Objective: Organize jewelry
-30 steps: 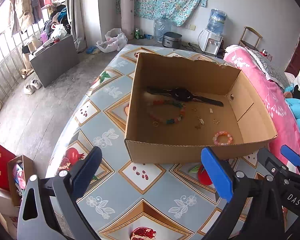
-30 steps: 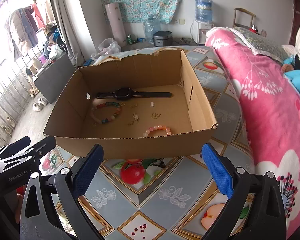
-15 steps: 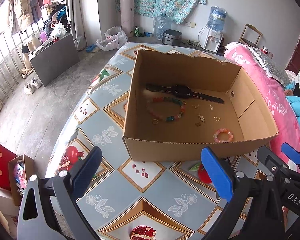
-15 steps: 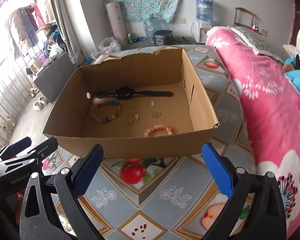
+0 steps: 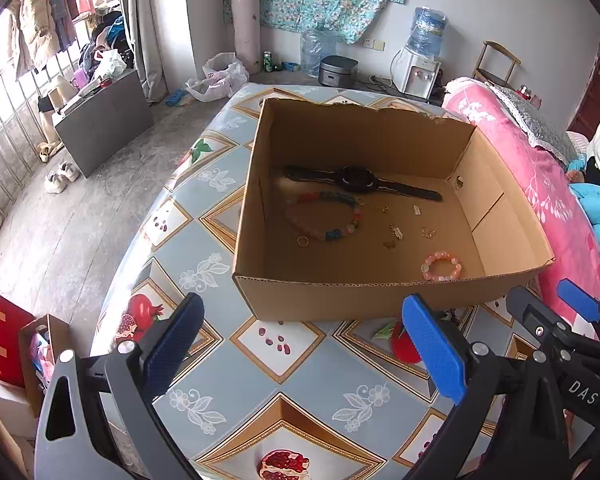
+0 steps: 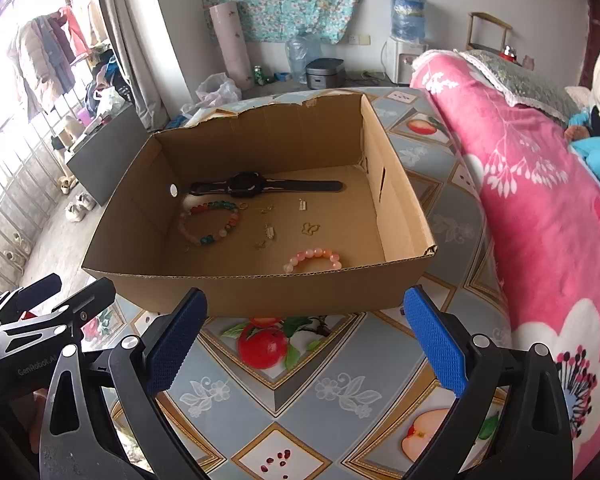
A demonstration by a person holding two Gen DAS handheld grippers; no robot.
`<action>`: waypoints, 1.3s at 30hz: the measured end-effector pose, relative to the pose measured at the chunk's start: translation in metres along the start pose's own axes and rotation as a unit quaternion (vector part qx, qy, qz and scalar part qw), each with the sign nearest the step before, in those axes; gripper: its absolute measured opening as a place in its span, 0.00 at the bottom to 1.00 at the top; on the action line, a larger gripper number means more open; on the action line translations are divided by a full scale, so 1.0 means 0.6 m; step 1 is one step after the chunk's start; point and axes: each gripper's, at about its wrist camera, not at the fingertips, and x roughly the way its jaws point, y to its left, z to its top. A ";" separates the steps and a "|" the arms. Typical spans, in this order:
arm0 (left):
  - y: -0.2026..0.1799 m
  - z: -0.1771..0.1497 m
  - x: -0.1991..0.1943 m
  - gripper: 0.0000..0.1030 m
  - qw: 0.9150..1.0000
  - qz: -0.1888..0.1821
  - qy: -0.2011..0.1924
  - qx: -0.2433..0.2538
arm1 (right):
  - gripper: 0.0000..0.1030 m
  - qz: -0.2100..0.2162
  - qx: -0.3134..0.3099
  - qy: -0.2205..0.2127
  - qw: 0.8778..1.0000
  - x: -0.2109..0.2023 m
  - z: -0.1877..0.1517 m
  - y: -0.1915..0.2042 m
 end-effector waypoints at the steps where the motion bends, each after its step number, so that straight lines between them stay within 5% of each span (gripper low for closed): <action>1: -0.001 0.000 0.000 0.95 1.000 0.000 0.000 0.001 | 0.92 0.000 0.001 0.000 1.000 0.001 0.000 -0.001; 39: -0.005 -0.003 0.000 0.95 1.000 -0.003 0.001 0.005 | 0.92 0.002 0.004 0.005 1.000 -0.001 -0.005 -0.004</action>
